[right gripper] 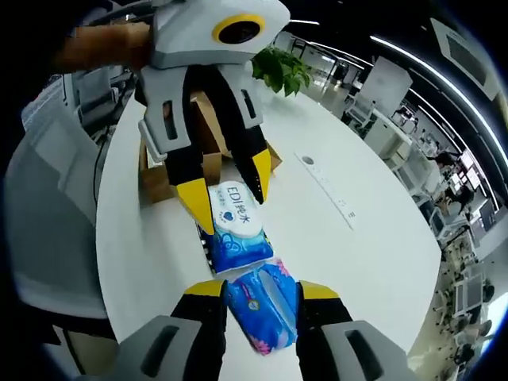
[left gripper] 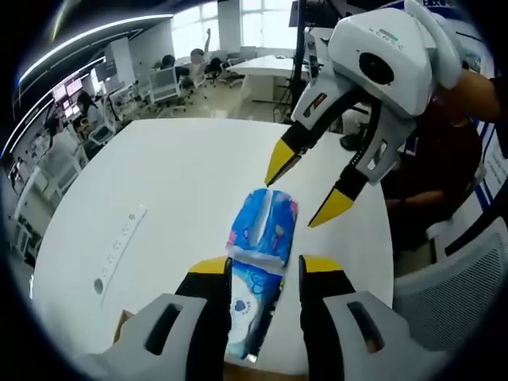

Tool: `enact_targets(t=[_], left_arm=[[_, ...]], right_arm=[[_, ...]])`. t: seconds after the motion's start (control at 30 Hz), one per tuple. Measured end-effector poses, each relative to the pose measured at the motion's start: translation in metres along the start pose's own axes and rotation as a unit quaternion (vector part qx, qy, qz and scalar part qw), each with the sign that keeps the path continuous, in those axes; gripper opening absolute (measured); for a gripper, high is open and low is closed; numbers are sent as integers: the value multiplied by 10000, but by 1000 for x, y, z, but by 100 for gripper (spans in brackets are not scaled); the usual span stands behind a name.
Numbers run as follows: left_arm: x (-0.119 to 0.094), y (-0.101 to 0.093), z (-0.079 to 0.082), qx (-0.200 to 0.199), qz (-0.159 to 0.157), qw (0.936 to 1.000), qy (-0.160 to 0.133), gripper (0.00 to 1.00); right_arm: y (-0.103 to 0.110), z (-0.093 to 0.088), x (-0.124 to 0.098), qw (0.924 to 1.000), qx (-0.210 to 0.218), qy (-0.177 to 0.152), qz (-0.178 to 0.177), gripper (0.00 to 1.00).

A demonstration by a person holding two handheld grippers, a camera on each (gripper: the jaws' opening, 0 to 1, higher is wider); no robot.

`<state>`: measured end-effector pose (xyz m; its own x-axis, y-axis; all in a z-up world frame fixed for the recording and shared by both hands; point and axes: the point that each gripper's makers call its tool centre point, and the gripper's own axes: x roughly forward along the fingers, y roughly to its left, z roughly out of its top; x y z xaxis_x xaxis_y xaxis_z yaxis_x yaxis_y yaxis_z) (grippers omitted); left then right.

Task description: Operate the shoe box by opening the lid, removing the specified soft item, and placing it in the target area until the item is outside and the box remains undamaged.

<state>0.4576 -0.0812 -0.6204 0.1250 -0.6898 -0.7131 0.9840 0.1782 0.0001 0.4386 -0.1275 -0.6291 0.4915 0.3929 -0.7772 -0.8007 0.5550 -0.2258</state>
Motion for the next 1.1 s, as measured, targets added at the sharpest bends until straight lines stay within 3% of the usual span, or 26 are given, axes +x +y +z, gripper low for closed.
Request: enact_targets(t=[0.27,0.6,0.73,0.87,1.1], left_arm=[[-51,11,-26,-122,208,9997,-72,33],[-114,19,-83,-250,521,9983,-17,35],[-136,20,-107,-439,704,9966,-29,37],[-162,23,-128,-634,936,9933,-256,40],[-199,10,-163,-1030,1303,9846,-537,46]], right_arm=[[35,44,4,9990,-103,-332,284,33],[87,94,34,9938,-540,-531,808,33],[104,106,50,9903,-698,-568,1062,33],[122,118,68,9850,-924,-634,1314,33],[150,130,100,9758,-1217,-659,1695,35]])
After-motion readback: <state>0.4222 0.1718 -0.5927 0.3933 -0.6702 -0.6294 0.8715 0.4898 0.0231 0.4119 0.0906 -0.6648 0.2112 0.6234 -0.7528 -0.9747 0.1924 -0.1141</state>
